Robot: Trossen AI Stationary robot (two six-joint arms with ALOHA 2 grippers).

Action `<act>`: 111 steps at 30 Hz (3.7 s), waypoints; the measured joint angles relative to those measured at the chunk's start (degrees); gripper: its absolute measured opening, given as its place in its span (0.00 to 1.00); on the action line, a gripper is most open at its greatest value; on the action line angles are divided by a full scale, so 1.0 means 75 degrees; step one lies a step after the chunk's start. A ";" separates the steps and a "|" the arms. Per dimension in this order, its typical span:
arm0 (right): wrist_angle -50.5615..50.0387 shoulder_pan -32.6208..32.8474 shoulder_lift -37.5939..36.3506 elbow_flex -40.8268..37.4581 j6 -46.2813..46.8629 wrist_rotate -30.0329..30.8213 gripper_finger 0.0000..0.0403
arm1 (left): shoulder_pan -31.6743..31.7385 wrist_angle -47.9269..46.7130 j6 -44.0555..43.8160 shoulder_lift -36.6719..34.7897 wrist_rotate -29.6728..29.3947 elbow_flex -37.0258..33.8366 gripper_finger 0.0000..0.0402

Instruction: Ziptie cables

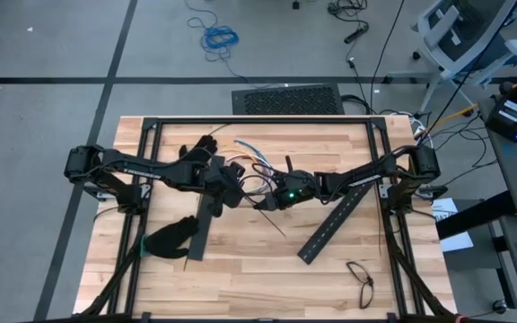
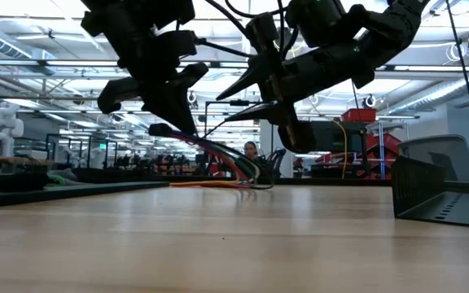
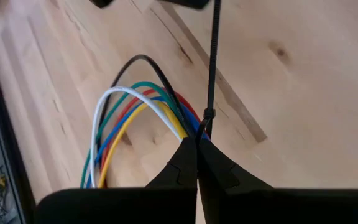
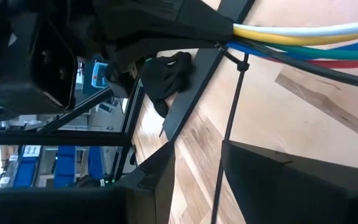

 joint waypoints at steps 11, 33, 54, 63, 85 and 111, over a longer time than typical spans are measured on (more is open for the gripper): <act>-0.0300 0.0001 -0.0003 0.0000 -0.0011 -0.0149 0.32 | 0.0000 0.0329 -0.0004 0.0000 -0.0026 0.0000 0.00; -0.0550 -0.0101 -0.0009 0.0000 0.0000 -0.0144 0.31 | 0.0000 0.0643 -0.0016 -0.0134 -0.0042 -0.0009 0.00; -0.0229 -0.0043 -0.0009 0.0005 -0.0391 -0.0425 0.00 | 0.0015 0.1024 -0.0034 -0.0125 -0.0372 -0.0009 0.00; 0.0005 0.0269 -0.0009 0.0009 -0.0416 -0.0143 0.00 | 0.0047 0.0912 -0.0313 -0.0125 -0.0430 -0.0358 0.00; 0.0350 0.0300 -0.0017 0.0006 -0.0656 0.0021 0.00 | 0.0596 -0.0369 -0.3398 -0.0062 0.0184 -0.0350 0.00; -0.0381 -0.0188 -0.0047 0.0003 -0.0326 0.0337 0.31 | 0.0478 0.0463 -0.0564 0.0015 -0.0401 -0.0428 0.00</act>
